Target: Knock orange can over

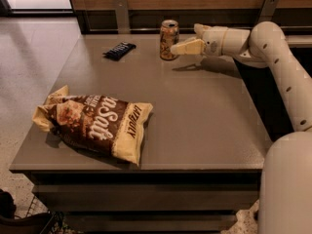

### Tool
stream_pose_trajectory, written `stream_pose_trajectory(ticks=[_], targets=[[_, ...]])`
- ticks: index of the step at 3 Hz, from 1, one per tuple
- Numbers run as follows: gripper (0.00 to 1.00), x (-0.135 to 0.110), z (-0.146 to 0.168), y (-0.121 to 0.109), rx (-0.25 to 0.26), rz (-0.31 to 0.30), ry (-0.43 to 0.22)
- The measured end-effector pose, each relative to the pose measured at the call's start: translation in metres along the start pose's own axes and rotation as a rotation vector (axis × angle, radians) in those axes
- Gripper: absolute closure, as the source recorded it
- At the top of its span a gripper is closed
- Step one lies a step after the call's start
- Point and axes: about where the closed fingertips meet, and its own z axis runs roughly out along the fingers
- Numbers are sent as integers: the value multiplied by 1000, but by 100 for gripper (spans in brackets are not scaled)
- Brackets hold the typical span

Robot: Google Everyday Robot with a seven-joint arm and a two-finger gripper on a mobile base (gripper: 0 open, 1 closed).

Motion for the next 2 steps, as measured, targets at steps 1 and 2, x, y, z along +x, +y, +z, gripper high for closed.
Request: stream_pose_trajectory(ticks=[1,2], targets=[[0,5,22,7,-29,8,-50],[0,5,29,17,-34,-5,-68]])
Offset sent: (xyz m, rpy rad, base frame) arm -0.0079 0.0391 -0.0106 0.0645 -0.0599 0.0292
